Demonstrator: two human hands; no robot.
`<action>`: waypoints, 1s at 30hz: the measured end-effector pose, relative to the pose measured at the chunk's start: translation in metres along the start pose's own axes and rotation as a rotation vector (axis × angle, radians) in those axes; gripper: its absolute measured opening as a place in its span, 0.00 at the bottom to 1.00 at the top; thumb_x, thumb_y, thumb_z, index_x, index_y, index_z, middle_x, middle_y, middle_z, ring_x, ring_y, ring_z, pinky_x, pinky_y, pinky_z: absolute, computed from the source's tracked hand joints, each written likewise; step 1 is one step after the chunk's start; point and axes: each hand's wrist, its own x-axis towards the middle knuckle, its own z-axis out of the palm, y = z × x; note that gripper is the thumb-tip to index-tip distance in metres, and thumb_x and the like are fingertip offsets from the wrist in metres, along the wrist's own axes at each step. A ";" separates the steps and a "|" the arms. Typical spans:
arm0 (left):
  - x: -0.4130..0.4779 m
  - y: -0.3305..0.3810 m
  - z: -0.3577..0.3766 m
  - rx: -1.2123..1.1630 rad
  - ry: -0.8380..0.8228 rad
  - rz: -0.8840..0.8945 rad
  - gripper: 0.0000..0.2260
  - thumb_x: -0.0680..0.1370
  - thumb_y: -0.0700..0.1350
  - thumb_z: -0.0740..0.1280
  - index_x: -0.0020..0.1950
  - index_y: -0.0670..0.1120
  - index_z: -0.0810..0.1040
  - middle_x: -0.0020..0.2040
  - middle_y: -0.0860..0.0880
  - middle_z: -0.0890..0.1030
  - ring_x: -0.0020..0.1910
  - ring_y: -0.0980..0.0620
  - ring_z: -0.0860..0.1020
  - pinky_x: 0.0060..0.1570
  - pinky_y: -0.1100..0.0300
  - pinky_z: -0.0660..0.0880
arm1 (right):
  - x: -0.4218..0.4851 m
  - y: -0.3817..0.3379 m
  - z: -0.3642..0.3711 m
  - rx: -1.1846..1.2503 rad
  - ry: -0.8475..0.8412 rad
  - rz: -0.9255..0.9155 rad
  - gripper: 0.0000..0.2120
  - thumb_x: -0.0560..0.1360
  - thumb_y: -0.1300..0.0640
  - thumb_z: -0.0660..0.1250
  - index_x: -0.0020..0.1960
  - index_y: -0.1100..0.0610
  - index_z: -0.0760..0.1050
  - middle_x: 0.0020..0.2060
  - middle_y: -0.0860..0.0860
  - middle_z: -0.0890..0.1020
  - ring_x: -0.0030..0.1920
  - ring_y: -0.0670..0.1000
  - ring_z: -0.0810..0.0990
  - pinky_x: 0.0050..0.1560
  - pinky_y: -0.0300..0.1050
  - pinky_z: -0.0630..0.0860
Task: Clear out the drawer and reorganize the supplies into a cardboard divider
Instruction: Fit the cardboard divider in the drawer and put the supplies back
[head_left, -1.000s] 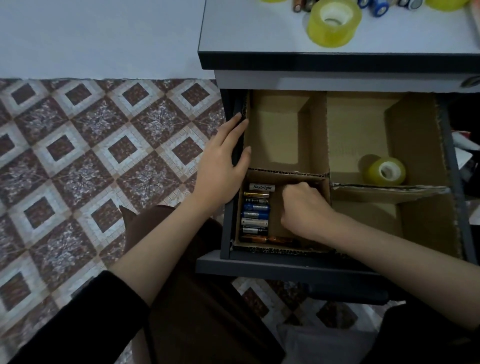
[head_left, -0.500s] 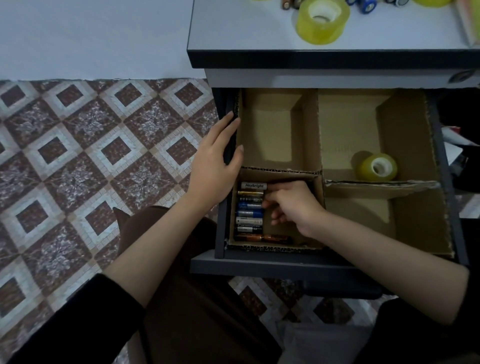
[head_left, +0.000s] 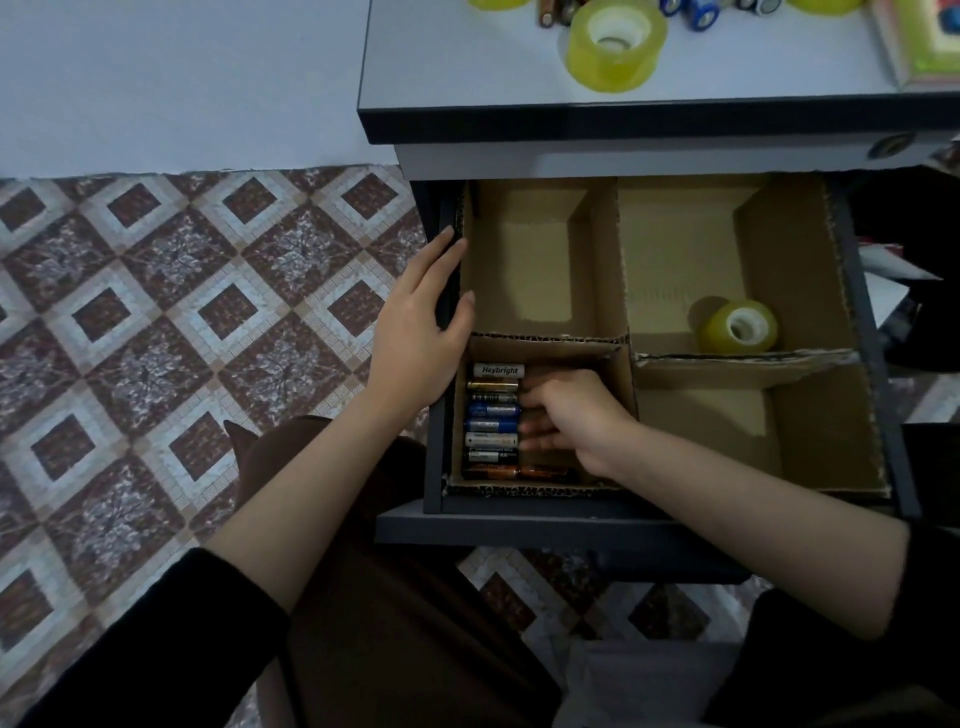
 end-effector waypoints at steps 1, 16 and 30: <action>0.000 0.001 0.000 -0.001 0.000 -0.001 0.21 0.78 0.45 0.60 0.71 0.45 0.67 0.73 0.51 0.65 0.68 0.62 0.62 0.65 0.69 0.62 | 0.002 0.001 0.002 0.021 0.015 0.007 0.10 0.79 0.63 0.59 0.59 0.62 0.73 0.52 0.59 0.78 0.38 0.50 0.76 0.27 0.38 0.75; 0.000 0.003 -0.001 0.016 0.014 0.012 0.21 0.78 0.44 0.60 0.71 0.45 0.67 0.72 0.51 0.66 0.68 0.61 0.63 0.64 0.64 0.66 | -0.002 -0.015 0.008 0.271 0.059 -0.012 0.05 0.74 0.61 0.68 0.50 0.61 0.78 0.40 0.54 0.79 0.32 0.48 0.76 0.27 0.37 0.75; 0.000 0.002 -0.001 0.020 0.007 0.008 0.21 0.78 0.45 0.60 0.71 0.45 0.68 0.72 0.51 0.66 0.67 0.63 0.62 0.63 0.74 0.61 | -0.029 0.004 -0.011 -0.469 -0.022 -0.159 0.03 0.76 0.63 0.65 0.45 0.57 0.76 0.43 0.55 0.81 0.30 0.46 0.77 0.28 0.36 0.74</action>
